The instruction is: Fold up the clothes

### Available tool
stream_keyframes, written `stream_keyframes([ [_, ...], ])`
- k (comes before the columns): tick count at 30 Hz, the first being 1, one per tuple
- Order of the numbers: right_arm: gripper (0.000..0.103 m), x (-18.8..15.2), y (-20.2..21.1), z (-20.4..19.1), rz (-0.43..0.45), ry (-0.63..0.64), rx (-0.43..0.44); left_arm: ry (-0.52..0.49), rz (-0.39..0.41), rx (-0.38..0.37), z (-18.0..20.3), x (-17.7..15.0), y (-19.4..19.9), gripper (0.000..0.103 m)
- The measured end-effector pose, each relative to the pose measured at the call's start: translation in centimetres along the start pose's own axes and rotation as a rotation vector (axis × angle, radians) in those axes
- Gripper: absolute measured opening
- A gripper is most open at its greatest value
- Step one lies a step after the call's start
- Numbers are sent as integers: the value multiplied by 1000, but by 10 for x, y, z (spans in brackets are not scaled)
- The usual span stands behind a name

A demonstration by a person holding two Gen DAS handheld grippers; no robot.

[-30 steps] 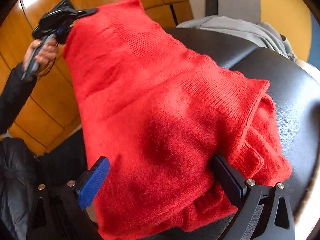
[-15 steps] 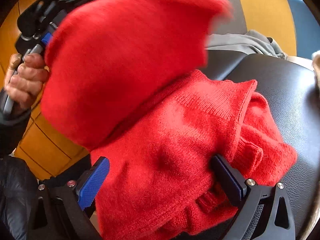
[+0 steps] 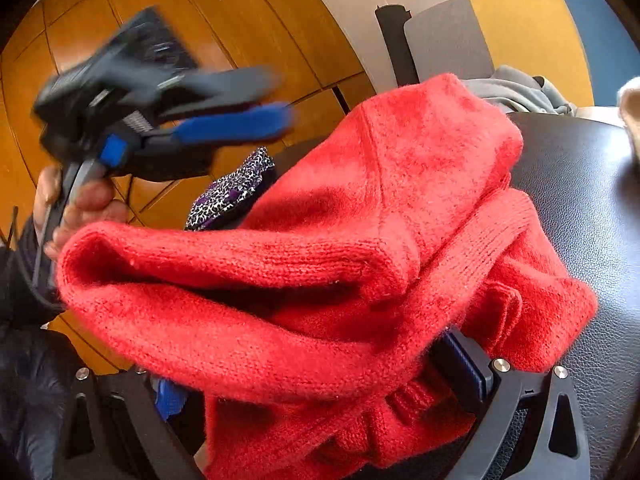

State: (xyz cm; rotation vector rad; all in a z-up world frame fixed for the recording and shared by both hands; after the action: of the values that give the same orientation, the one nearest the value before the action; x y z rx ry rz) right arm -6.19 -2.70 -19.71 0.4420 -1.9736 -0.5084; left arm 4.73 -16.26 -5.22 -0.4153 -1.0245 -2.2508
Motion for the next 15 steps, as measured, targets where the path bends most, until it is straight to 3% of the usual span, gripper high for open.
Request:
stream_keyframes([
  [2, 103, 0, 1, 0, 4, -1, 0, -114, -11, 43, 8, -21, 20, 25],
  [3, 103, 0, 1, 1, 5, -3, 1, -169, -19, 64, 12, -33, 29, 33],
  [7, 103, 0, 5, 4, 6, -27, 22, -316, -40, 147, 18, -53, 24, 44],
  [8, 103, 0, 6, 5, 5, -34, 28, -351, -45, 167, 19, -57, 22, 52],
  [15, 103, 6, 1, 10, 13, -90, 52, -596, -82, 313, 28, -87, 5, 53],
])
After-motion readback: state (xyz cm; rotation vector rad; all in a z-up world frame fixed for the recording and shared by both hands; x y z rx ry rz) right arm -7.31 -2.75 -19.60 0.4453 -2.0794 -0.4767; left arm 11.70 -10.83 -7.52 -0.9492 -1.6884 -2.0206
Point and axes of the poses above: each gripper's, at about its wrist camera, not at the fingertips, and y roughly against the way its jaws point, z to its right, x to its top, the point moved 3 cm from there along -y, roughly the way its jaws point, and after that the axes turned 5 degrees about -x, right-handed, at the moved point
